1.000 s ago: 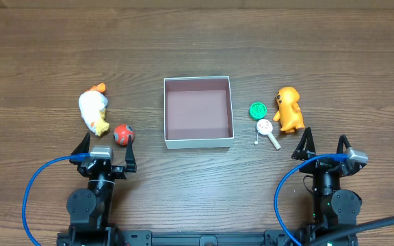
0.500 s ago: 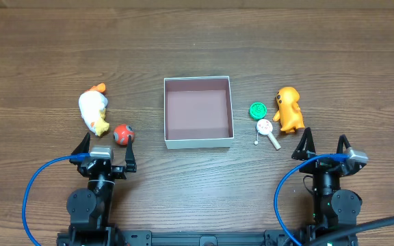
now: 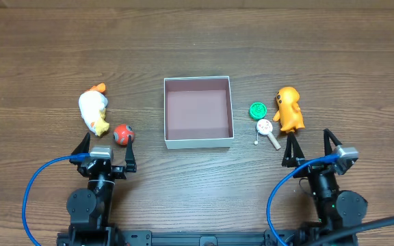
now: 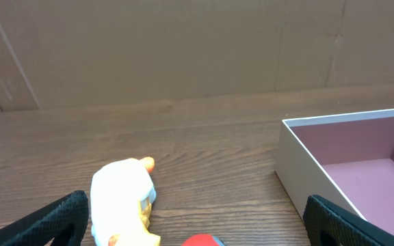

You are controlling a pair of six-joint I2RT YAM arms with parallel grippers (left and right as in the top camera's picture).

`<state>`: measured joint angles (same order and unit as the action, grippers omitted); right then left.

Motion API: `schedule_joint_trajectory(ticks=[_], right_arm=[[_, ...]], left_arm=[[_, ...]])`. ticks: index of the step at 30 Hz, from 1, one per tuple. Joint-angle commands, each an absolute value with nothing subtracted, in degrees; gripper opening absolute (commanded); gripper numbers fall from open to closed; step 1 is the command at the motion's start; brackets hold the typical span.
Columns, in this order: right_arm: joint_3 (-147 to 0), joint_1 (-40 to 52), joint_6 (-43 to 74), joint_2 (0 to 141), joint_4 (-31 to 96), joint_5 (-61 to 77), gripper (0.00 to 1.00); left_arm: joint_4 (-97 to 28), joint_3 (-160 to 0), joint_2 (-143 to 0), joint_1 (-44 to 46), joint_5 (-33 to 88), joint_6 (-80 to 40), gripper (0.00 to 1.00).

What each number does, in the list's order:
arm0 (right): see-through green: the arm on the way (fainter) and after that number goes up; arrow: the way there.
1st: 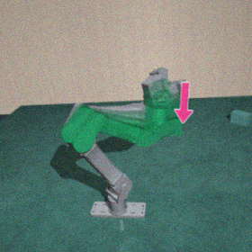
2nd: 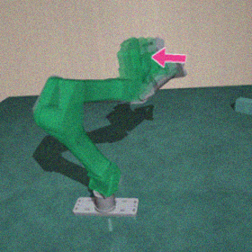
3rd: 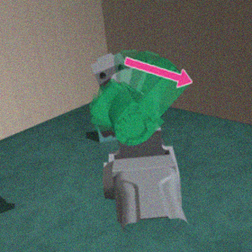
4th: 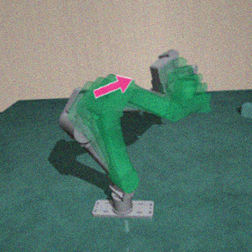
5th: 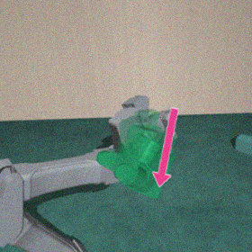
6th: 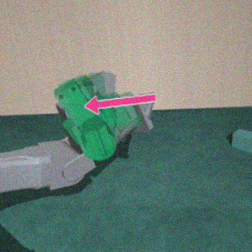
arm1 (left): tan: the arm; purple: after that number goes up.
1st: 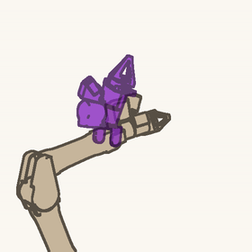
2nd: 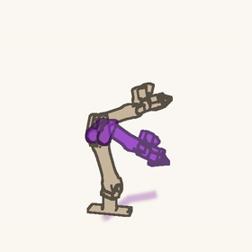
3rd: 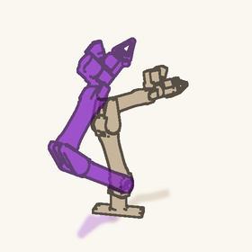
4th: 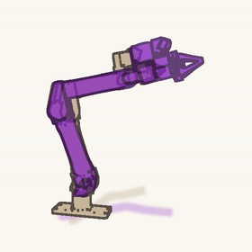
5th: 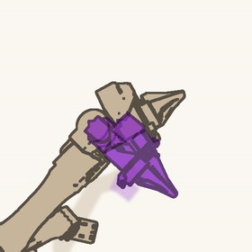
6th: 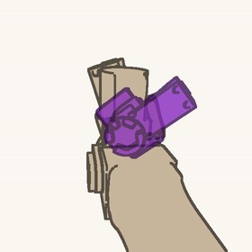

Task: Pack container
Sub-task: 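Move the right gripper over the pig-face stick toy and lower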

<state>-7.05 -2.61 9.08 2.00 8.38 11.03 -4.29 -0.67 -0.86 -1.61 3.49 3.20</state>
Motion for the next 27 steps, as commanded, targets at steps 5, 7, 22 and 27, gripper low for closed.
schedule_joint_trajectory(ticks=[5, 7, 22, 27], right_arm=[[-34.94, -2.59, 0.05, 19.29, 27.07, 20.88, 1.00], [-41.30, -2.59, -1.52, 25.19, 32.80, 21.89, 1.00], [-71.81, 4.69, -10.87, 70.24, 63.09, 21.76, 1.00], [-71.81, 7.68, -9.98, 78.76, 62.74, 21.56, 1.00]], left_arm=[[-4.05, -0.27, -0.32, -1.93, 4.08, 3.88, 1.00], [-4.05, -0.27, -0.32, -1.93, 4.08, 3.88, 1.00], [-4.05, -0.27, -0.32, -1.93, 4.08, 3.88, 1.00], [-4.05, -0.27, -0.32, -1.93, 4.08, 3.88, 1.00]])
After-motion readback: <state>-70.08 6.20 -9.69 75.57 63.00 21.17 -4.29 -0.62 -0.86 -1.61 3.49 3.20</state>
